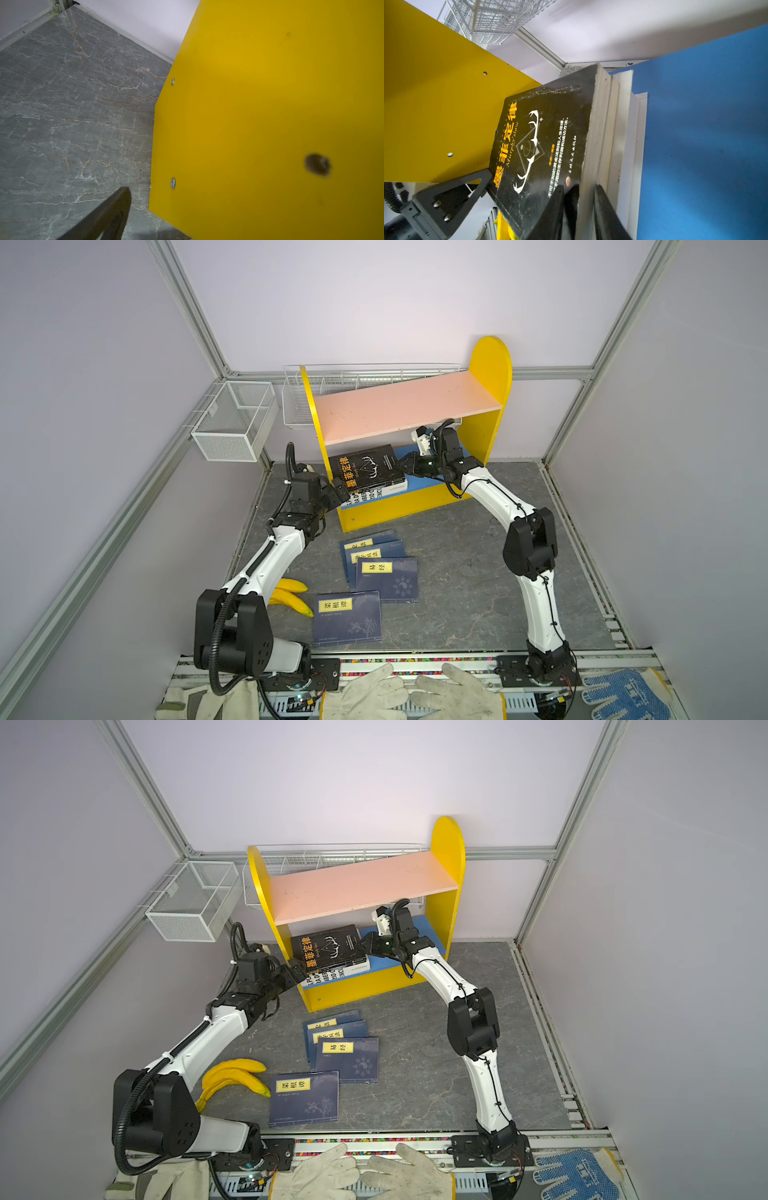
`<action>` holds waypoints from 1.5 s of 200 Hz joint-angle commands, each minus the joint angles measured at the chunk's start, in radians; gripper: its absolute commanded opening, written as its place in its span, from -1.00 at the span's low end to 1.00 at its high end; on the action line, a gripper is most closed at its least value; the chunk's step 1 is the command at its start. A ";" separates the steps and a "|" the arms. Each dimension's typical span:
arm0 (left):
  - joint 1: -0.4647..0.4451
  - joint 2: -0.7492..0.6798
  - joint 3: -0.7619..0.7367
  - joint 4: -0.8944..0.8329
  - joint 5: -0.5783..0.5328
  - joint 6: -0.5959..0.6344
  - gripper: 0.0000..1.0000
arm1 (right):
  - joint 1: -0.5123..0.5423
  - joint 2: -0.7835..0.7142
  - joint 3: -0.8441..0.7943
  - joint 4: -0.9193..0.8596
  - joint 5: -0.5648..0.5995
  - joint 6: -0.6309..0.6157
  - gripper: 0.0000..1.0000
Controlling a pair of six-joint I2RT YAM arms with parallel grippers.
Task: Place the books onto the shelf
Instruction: 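Push the black book against the wolf-cover book on the blue shelf with both grippers, then release the black book and withdraw both grippers toward the blue books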
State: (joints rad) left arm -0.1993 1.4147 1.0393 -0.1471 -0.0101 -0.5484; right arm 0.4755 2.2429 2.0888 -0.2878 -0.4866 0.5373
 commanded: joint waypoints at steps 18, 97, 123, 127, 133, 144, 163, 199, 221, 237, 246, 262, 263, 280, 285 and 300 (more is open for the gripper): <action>0.000 -0.065 -0.006 0.018 0.011 0.017 0.99 | 0.035 -0.054 -0.017 0.030 0.000 -0.063 -0.18; 0.000 -0.424 -0.164 -0.250 0.079 0.003 0.99 | 0.008 -0.435 -0.410 0.137 0.154 -0.027 0.41; 0.000 -0.569 -0.282 -0.416 0.049 -0.111 1.00 | 0.008 -0.568 -0.577 0.051 0.233 0.054 0.51; 0.000 -0.592 -0.304 -0.435 0.050 -0.132 1.00 | 0.009 -0.592 -0.614 0.049 0.236 0.069 0.51; 0.001 -0.630 -0.338 -0.461 0.051 -0.158 1.00 | 0.013 -0.629 -0.675 0.062 0.235 0.091 0.51; 0.000 -0.701 -0.388 -0.518 0.041 -0.198 1.00 | 0.032 -0.697 -0.802 0.097 0.237 0.141 0.55; 0.000 -0.800 -0.456 -0.595 0.027 -0.255 1.00 | 0.098 -0.777 -0.960 0.114 0.247 0.196 0.58; 0.000 -0.950 -0.569 -0.705 0.039 -0.365 0.98 | 0.218 -0.880 -1.201 0.209 0.242 0.344 0.64; -0.015 -1.043 -0.624 -0.748 0.021 -0.422 0.95 | 0.309 -0.922 -1.304 0.214 0.294 0.391 0.67; -0.025 -1.077 -0.644 -0.788 -0.014 -0.454 0.95 | 0.373 -0.933 -1.354 0.238 0.328 0.429 0.71; -0.035 -1.083 -0.650 -0.786 -0.017 -0.470 0.94 | 0.410 -0.927 -1.371 0.252 0.346 0.447 0.71; -0.040 -1.080 -0.654 -0.792 -0.033 -0.481 0.94 | 0.467 -0.901 -1.386 0.290 0.369 0.470 0.73; -0.041 -1.080 -0.653 -0.792 -0.032 -0.481 0.94 | 0.467 -0.897 -1.387 0.291 0.370 0.472 0.73; -0.043 -1.070 -0.649 -0.796 -0.025 -0.477 0.94 | 0.513 -0.841 -1.387 0.349 0.367 0.502 0.73; -0.042 -1.066 -0.650 -0.793 -0.024 -0.477 0.94 | 0.526 -0.821 -1.384 0.360 0.369 0.512 0.73; -0.042 -1.047 -0.657 -0.783 -0.003 -0.472 0.94 | 0.556 -0.743 -1.370 0.403 0.358 0.535 0.73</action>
State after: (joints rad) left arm -0.2367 0.3492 0.3939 -0.8944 -0.0063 -0.9947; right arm 0.9882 1.4014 0.7162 0.0128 -0.1478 0.9913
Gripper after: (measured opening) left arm 0.968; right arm 0.866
